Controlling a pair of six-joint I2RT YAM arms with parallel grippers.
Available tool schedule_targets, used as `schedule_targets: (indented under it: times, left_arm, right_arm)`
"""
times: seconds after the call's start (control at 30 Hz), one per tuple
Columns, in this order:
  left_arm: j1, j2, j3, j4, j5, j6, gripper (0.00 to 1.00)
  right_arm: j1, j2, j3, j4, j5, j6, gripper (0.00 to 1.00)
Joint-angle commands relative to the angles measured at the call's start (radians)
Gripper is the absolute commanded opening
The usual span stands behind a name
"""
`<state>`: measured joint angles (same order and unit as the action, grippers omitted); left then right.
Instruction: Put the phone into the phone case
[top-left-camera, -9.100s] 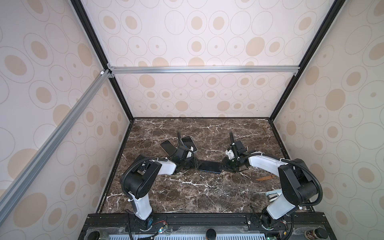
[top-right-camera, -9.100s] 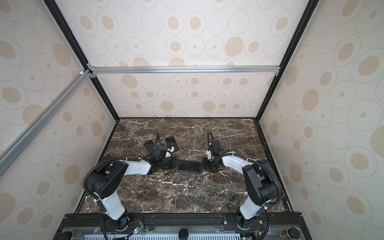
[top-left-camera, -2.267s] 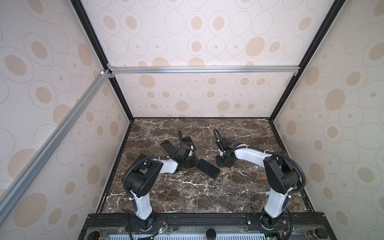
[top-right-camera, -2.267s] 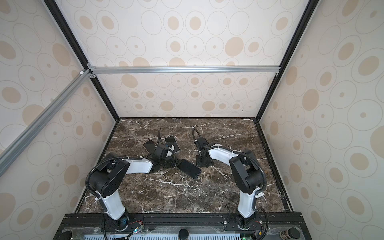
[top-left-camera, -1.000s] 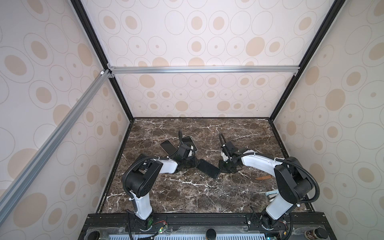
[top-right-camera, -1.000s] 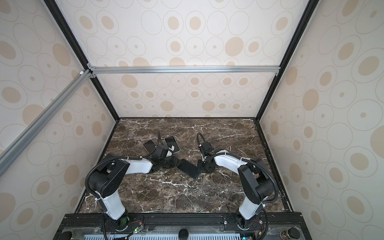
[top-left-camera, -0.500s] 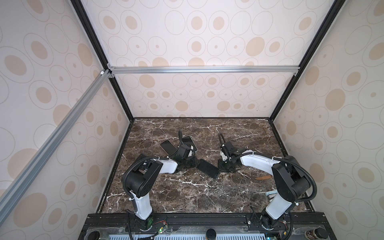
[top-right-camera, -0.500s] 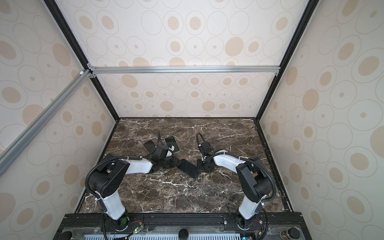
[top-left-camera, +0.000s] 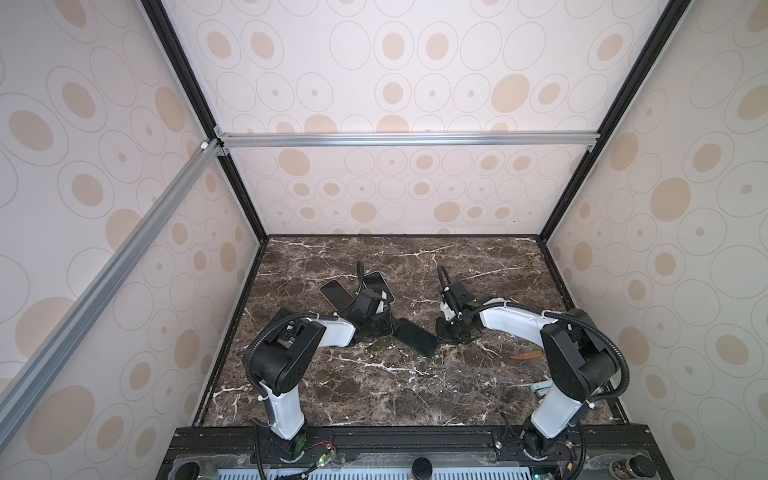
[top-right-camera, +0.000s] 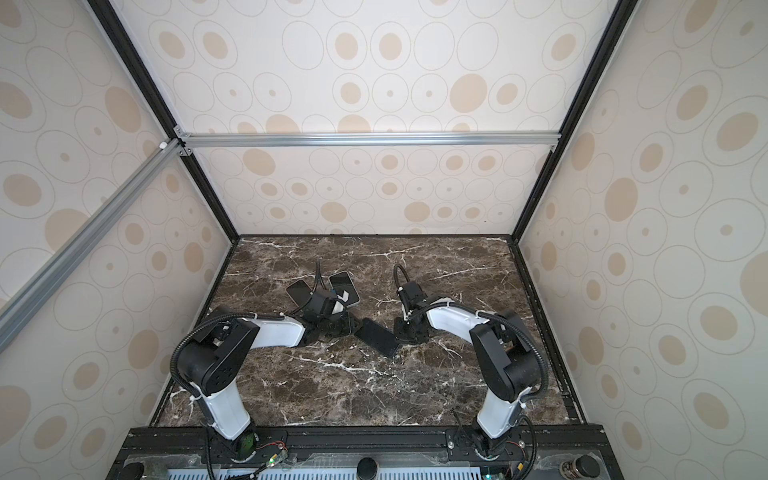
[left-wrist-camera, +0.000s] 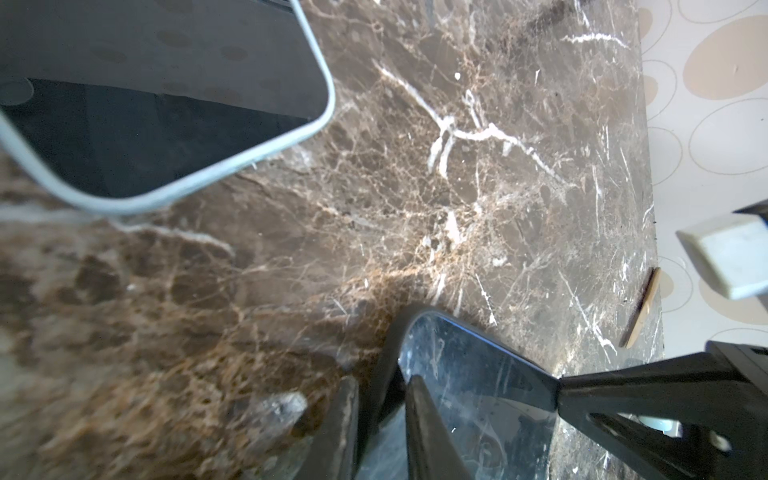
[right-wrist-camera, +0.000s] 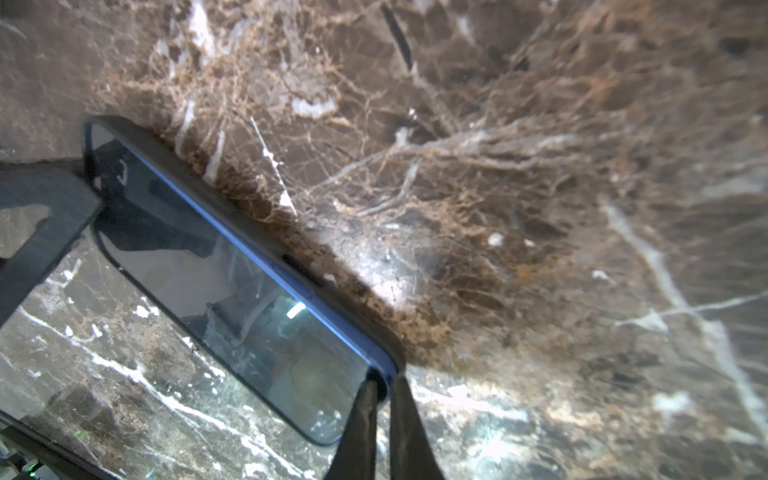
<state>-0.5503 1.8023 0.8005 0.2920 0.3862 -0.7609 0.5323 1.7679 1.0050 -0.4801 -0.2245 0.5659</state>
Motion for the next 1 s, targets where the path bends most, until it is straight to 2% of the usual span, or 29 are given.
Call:
schedule_targets:
  times: [0.0,0.2,0.37,0.5,0.67,0.8,0.97]
  left_arm:
    - [-0.008,-0.003,-0.010,-0.017,0.008,-0.008,0.22]
    - [-0.010,-0.001,-0.009,-0.017,0.007,-0.008,0.22]
    - [-0.010,-0.027,0.006,-0.018,-0.018,0.016,0.22]
    - [0.001,-0.107,0.061,-0.079,-0.088,0.112,0.26]
    - [0.023,-0.262,0.079,-0.132,-0.248,0.251,0.32]
    - [0.043,-0.385,0.047,-0.125,-0.378,0.316,0.38]
    - [0.064,-0.490,-0.006,-0.091,-0.464,0.345,0.41]
  right_arm:
    - [0.022,0.243,-0.107,0.068,0.046,-0.014,0.09]
    - [0.023,0.281,-0.109,0.067,0.031,-0.019,0.09]
    - [0.060,0.121,-0.035,-0.042,0.062,-0.051,0.14]
    - [0.127,-0.021,0.074,-0.127,0.131,-0.149,0.37]
    - [0.169,-0.033,0.170,-0.139,0.144,-0.308,0.62]
    - [0.187,0.045,0.214,-0.140,0.151,-0.416,0.77]
    - [0.215,0.114,0.247,-0.122,0.185,-0.508,0.88]
